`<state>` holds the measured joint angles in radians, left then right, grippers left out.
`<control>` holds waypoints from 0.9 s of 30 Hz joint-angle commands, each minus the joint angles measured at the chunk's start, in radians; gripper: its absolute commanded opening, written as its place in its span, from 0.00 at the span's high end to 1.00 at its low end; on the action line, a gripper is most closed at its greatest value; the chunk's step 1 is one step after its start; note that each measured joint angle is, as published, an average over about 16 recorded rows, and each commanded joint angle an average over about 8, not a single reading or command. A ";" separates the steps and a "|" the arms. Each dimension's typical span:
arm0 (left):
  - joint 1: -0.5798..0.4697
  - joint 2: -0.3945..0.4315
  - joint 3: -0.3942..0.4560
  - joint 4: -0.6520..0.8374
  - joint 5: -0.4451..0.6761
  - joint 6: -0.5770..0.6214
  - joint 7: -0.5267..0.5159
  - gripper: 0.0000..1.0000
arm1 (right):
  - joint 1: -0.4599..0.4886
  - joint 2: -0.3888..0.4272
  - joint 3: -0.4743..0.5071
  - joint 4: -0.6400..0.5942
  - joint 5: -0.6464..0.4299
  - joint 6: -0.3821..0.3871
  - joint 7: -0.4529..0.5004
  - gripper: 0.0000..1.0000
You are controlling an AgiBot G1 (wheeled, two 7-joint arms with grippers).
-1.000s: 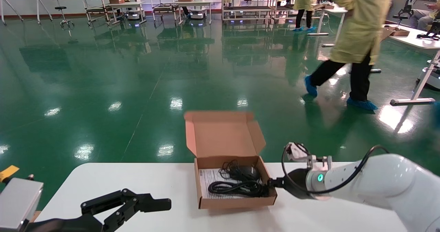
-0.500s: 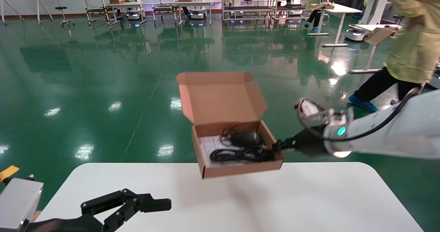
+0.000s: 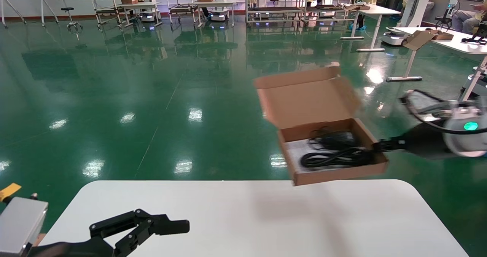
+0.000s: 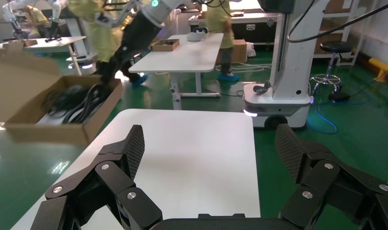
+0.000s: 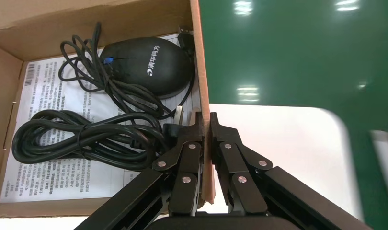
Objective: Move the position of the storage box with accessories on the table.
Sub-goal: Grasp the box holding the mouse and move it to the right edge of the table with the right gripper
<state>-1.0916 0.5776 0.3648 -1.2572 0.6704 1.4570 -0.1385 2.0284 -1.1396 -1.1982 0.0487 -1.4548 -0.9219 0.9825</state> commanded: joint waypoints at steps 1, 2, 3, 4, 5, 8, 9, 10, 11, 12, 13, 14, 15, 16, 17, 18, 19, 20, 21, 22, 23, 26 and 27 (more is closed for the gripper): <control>0.000 0.000 0.000 0.000 0.000 0.000 0.000 0.00 | 0.007 0.021 -0.004 -0.015 -0.007 0.009 -0.017 1.00; 0.000 0.000 0.000 0.000 0.000 0.000 0.000 0.00 | 0.005 0.030 -0.006 -0.020 -0.010 0.018 -0.025 1.00; 0.000 0.000 0.000 0.000 0.000 0.000 0.000 0.00 | 0.003 0.039 -0.008 -0.025 -0.013 0.028 -0.033 1.00; 0.000 0.000 0.000 0.000 0.000 0.000 0.000 0.00 | 0.000 0.047 -0.010 -0.030 -0.015 0.039 -0.040 1.00; 0.000 0.000 0.000 0.000 0.000 0.000 0.000 0.00 | -0.003 0.055 -0.011 -0.034 -0.018 0.050 -0.046 1.00; 0.000 0.000 0.000 0.000 0.000 0.000 0.000 0.00 | -0.015 0.076 -0.015 -0.046 -0.023 0.092 -0.060 1.00; 0.000 0.000 0.000 0.000 0.000 0.000 0.000 0.00 | -0.020 0.083 -0.015 -0.049 -0.024 0.110 -0.063 1.00; 0.000 0.000 0.000 0.000 0.000 0.000 0.000 0.00 | -0.025 0.088 -0.016 -0.052 -0.025 0.129 -0.065 1.00; 0.000 0.000 0.000 0.000 0.000 0.000 0.000 0.00 | -0.031 0.093 -0.016 -0.055 -0.024 0.150 -0.067 1.00; 0.000 0.000 0.000 0.000 0.000 0.000 0.000 0.00 | -0.038 0.097 -0.015 -0.057 -0.024 0.173 -0.068 1.00; 0.000 0.000 0.000 0.000 0.000 0.000 0.000 0.00 | -0.045 0.101 -0.015 -0.059 -0.023 0.197 -0.069 1.00; 0.000 0.000 0.000 0.000 0.000 0.000 0.000 0.00 | -0.054 0.104 -0.014 -0.061 -0.022 0.221 -0.070 1.00; 0.000 0.000 0.000 0.000 0.000 0.000 0.000 0.00 | -0.063 0.107 -0.013 -0.062 -0.021 0.245 -0.070 1.00; 0.000 0.000 0.000 0.000 0.000 0.000 0.000 0.00 | -0.073 0.109 -0.012 -0.063 -0.019 0.267 -0.071 1.00; 0.000 0.000 0.000 0.000 0.000 0.000 0.000 0.00 | -0.083 0.110 -0.012 -0.063 -0.018 0.286 -0.072 1.00; 0.000 0.000 0.000 0.000 0.000 0.000 0.000 0.00 | -0.093 0.112 -0.011 -0.063 -0.017 0.303 -0.072 1.00; 0.000 0.000 0.000 0.000 0.000 0.000 0.000 0.00 | -0.104 0.114 -0.010 -0.062 -0.015 0.316 -0.073 1.00; 0.000 0.000 0.000 0.000 0.000 0.000 0.000 0.00 | -0.114 0.115 -0.009 -0.062 -0.014 0.326 -0.074 1.00; 0.000 0.000 0.000 0.000 0.000 0.000 0.000 0.00 | -0.125 0.116 -0.007 -0.061 -0.012 0.333 -0.075 1.00; 0.000 0.000 0.000 0.000 0.000 0.000 0.000 0.00 | -0.135 0.118 -0.006 -0.060 -0.010 0.337 -0.076 1.00; 0.000 0.000 0.000 0.000 0.000 0.000 0.000 0.00 | -0.145 0.119 -0.004 -0.058 -0.008 0.340 -0.076 1.00; 0.000 0.000 0.000 0.000 0.000 0.000 0.000 0.00 | -0.174 0.124 0.002 -0.055 0.001 0.345 -0.078 1.00; 0.000 0.000 0.000 0.000 0.000 0.000 0.000 0.00 | -0.183 0.125 0.004 -0.054 0.004 0.347 -0.079 1.00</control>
<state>-1.0917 0.5775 0.3650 -1.2572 0.6703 1.4570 -0.1384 1.8466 -1.0141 -1.1942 -0.0052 -1.4507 -0.5754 0.9025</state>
